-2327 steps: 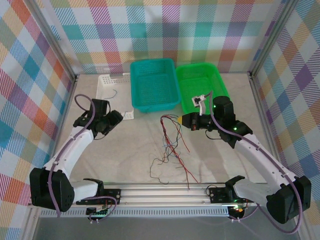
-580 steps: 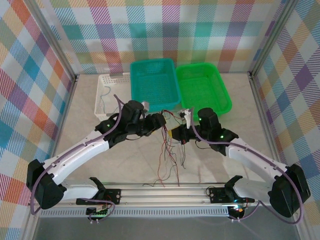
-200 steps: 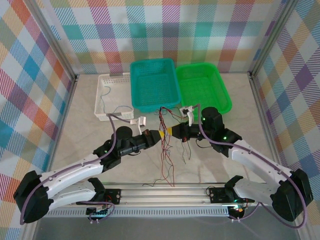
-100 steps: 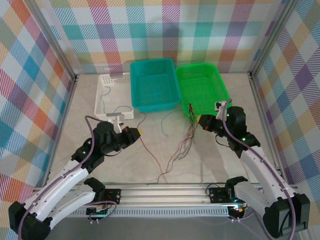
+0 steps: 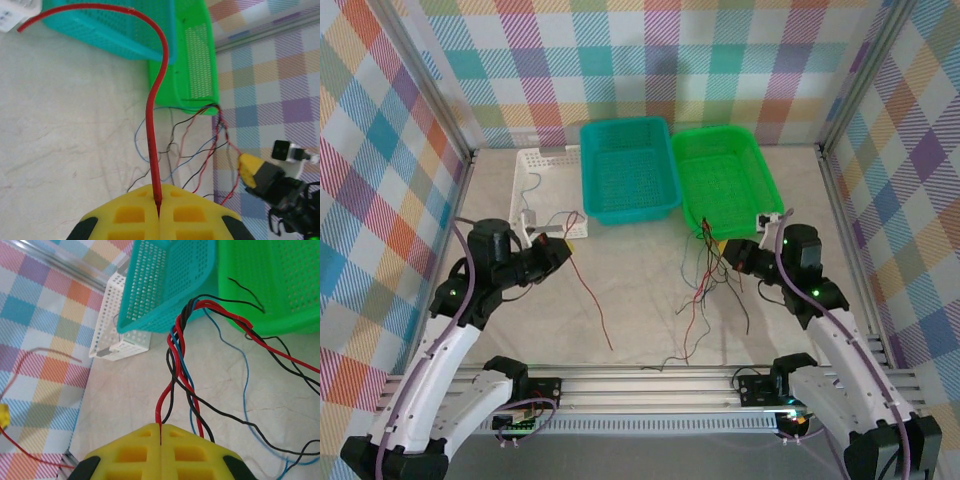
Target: Untangle the cables
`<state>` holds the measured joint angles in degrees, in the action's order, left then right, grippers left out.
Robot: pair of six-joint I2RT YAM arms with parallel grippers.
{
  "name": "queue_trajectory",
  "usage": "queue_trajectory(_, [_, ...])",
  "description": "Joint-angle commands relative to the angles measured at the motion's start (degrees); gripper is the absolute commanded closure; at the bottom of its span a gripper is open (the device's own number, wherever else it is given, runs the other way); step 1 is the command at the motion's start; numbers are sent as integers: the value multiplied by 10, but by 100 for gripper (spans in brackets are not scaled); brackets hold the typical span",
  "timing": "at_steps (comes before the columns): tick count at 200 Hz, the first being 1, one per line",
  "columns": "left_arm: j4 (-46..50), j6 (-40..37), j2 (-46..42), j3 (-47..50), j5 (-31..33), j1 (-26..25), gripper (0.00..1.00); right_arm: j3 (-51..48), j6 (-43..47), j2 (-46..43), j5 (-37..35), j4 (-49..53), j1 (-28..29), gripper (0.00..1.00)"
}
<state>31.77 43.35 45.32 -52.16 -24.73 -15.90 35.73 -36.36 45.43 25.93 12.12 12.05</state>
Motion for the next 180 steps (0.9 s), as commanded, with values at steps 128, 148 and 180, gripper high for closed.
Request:
queue_trajectory(128, [-121,-67,367,-407,14,6,100,-45,39,-116,134,-106,-3,100])
queue_trajectory(148, [-121,-78,431,-479,12,4,100,-41,38,-123,144,-106,-2,100])
queue_trajectory(180, [-96,-117,539,-603,14,1,100,-29,35,-132,155,-101,-2,100])
